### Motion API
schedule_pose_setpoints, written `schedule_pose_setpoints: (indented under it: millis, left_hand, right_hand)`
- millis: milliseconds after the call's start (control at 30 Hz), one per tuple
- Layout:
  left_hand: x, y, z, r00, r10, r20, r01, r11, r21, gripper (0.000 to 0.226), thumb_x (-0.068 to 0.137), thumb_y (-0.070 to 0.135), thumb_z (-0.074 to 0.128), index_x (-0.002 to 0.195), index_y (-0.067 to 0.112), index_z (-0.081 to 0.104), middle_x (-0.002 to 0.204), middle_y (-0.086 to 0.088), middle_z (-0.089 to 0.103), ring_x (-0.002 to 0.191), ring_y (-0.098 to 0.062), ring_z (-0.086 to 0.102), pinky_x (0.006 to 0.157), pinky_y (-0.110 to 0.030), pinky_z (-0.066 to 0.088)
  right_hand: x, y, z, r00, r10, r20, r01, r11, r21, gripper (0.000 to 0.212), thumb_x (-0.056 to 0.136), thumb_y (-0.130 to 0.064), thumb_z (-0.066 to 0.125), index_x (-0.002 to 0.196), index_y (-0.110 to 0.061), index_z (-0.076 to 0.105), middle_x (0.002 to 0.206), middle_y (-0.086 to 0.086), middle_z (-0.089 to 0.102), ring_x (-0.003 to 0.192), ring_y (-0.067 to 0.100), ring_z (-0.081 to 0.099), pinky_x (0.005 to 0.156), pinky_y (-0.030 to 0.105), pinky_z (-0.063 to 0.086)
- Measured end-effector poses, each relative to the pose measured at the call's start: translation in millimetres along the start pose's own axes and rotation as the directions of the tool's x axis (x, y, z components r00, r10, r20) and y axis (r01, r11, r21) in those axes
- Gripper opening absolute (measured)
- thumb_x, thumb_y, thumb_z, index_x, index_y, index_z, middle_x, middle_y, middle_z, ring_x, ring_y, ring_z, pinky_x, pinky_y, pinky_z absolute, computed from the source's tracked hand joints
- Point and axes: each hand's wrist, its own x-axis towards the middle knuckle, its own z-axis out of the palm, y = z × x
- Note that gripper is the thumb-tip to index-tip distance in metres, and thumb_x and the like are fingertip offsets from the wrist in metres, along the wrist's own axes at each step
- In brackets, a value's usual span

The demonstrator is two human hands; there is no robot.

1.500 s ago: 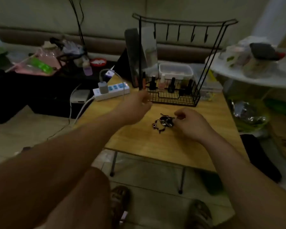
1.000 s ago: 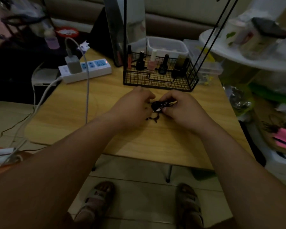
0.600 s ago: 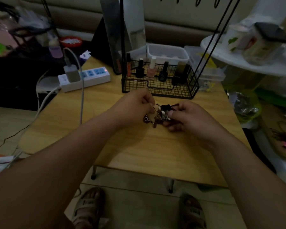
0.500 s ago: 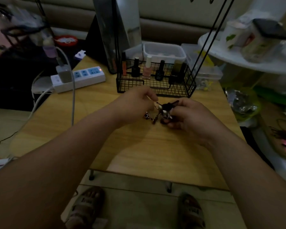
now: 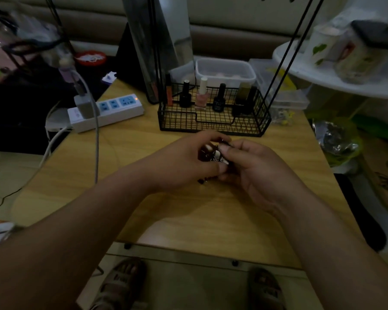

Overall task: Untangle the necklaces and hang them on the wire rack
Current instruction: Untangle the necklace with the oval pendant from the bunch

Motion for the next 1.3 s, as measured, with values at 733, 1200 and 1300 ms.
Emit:
schedule_pose_setpoints:
  millis: [733, 1200, 1300]
  left_hand:
    - [0.6, 1.7, -15.6, 0.990, -0.080, -0.117, 0.040, 0.950, -0.309, 0.024, 0.104, 0.008, 0.054, 0.124, 0.017, 0.064, 0.079, 0.000, 0.066, 0.068, -0.013, 0.055, 0.059, -0.027, 0.044]
    - [-4.0, -0.2, -15.7, 0.964, -0.213, -0.159, 0.173, 0.957, -0.232, 0.013, 0.106, 0.016, 0.057, 0.109, 0.013, 0.069, 0.089, -0.001, 0.072, 0.080, -0.012, 0.069, 0.072, -0.030, 0.055]
    - [-6.6, 0.4, -14.3, 0.952, -0.260, -0.164, 0.205, 0.935, -0.291, 0.011, 0.106, 0.016, 0.056, 0.103, 0.011, 0.066, 0.085, -0.003, 0.072, 0.076, -0.015, 0.070, 0.069, -0.031, 0.055]
  right_hand:
    - [5.8, -5.7, -5.3, 0.988, -0.038, 0.153, 0.068, 0.978, -0.197, 0.021, 0.094, -0.019, 0.071, 0.115, -0.014, 0.071, 0.097, 0.006, 0.072, 0.088, 0.019, 0.067, 0.078, 0.038, 0.053]
    - [-1.8, -15.3, -12.1, 0.994, 0.058, 0.090, -0.049, 0.993, -0.104, 0.032, 0.095, 0.010, 0.053, 0.122, -0.005, 0.062, 0.101, 0.016, 0.064, 0.075, 0.022, 0.065, 0.064, 0.033, 0.055]
    - [-5.4, -13.9, -11.9, 0.994, 0.072, 0.085, -0.068, 0.996, -0.051, 0.037, 0.096, 0.011, 0.048, 0.126, -0.004, 0.062, 0.109, 0.018, 0.066, 0.087, 0.024, 0.068, 0.066, 0.031, 0.058]
